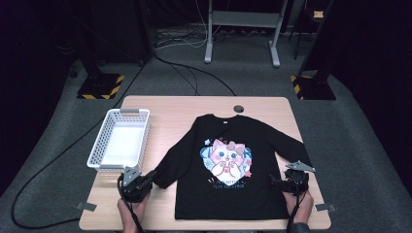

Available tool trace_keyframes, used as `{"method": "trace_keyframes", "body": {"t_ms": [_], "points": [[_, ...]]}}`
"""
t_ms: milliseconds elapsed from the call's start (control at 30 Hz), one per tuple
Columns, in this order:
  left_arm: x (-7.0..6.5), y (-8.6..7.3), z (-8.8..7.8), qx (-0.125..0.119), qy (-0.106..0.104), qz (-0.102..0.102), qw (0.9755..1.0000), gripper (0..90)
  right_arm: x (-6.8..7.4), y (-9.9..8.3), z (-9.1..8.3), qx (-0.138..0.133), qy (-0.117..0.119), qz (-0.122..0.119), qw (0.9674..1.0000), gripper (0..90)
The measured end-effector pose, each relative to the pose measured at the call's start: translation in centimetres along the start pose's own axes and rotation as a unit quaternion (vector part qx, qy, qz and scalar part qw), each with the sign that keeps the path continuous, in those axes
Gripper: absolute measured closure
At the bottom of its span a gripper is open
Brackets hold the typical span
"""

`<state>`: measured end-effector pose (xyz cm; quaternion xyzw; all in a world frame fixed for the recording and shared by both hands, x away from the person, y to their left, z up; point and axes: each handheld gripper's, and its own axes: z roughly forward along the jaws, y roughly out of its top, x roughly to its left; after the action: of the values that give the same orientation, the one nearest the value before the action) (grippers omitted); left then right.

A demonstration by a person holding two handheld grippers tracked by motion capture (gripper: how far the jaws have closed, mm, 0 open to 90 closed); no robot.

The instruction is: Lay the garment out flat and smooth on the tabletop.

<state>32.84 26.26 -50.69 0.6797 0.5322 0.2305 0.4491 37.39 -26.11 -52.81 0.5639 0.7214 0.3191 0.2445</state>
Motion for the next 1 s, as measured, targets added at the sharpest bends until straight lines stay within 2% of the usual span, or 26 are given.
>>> {"method": "trace_keyframes", "body": {"t_ms": [300, 367, 433, 533, 600, 667, 767, 833, 900, 1000], "points": [[2.3, -0.9, -0.4, 0.007, 0.025, -0.014, 0.9996, 83.6, 0.0, 0.0, 0.0, 0.0, 0.0, 0.0, 1.0, 6.9], [3.1, -1.5, -0.5, 0.016, 0.031, -0.025, 0.9991, 80.6, 0.0, 0.0, 0.0, 0.0, 0.0, 0.0, 1.0, 6.9], [4.1, -1.9, -1.0, 0.026, 0.04, -0.042, 0.998, 71.2, 0.0, 0.0, 0.0, 0.0, 0.0, 0.0, 1.0, 6.9], [5.1, -2.1, -2.0, 0.035, 0.068, -0.045, 0.9961, 54.4, 0.0, 0.0, 0.0, 0.0, 0.0, 0.0, 1.0, 6.9], [6.0, -2.4, -2.6, 0.037, 0.074, -0.056, 0.995, 43.7, 0.0, 0.0, 0.0, 0.0, 0.0, 0.0, 1.0, 6.9], [6.7, -2.7, -3.1, 0.036, 0.081, -0.064, 0.994, 37.3, -0.1, 0.0, -0.1, 0.0, 0.002, 0.0, 1.0, 7.0], [7.4, -3.0, -3.3, 0.057, 0.086, -0.065, 0.9926, 26.9, -0.1, -0.2, -0.3, -0.003, 0.003, -0.005, 1.0, 6.0], [7.4, -3.1, -3.2, 0.064, 0.092, -0.056, 0.9921, 24.3, -0.4, -0.4, -0.7, -0.01, 0.004, -0.006, 0.9999, 3.4], [7.2, -3.1, -3.1, 0.067, 0.094, -0.048, 0.9921, 22.6, -0.9, -0.9, -1.3, -0.018, 0.007, 0.003, 0.9998, 2.8], [7.1, -3.0, -2.9, 0.073, 0.091, -0.04, 0.9924, 18.4, -1.7, -1.6, -2.0, -0.016, 0.004, 0.009, 0.9998, 2.5]]}}
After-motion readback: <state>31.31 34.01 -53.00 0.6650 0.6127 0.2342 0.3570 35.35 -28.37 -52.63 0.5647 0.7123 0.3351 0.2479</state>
